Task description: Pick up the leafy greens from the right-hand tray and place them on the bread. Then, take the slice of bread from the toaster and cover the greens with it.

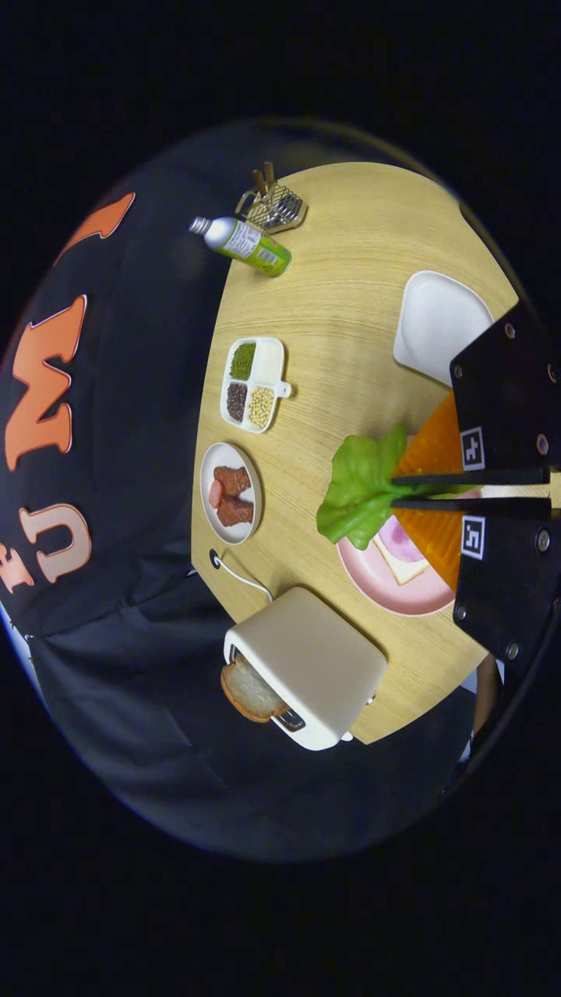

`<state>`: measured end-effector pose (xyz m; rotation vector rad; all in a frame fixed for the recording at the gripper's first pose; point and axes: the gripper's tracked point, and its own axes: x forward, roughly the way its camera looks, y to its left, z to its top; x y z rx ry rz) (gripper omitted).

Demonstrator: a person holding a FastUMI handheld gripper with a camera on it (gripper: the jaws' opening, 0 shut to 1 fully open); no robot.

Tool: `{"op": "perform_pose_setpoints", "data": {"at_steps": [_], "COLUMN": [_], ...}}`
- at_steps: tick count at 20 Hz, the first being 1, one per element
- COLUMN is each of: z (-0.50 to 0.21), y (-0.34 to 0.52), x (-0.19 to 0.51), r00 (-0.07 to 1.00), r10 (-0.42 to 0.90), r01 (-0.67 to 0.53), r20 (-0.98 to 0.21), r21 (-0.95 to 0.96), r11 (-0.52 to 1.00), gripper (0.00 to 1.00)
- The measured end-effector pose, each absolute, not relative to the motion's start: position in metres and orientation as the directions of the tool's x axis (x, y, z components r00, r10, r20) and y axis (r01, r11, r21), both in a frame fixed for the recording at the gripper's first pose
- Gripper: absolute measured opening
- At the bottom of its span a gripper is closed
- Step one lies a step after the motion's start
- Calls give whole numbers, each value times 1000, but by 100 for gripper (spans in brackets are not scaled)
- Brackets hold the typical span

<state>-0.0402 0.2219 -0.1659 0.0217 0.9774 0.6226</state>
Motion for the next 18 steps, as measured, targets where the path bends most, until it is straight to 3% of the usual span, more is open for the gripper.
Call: {"op": "perform_pose_setpoints", "data": {"at_steps": [18], "z": [-221], "y": [276], "x": [-61], "r00": [245], "r10": [527], "r01": [-553], "r20": [-814], "r21": [329], "r11": [766], "gripper": [7]}}
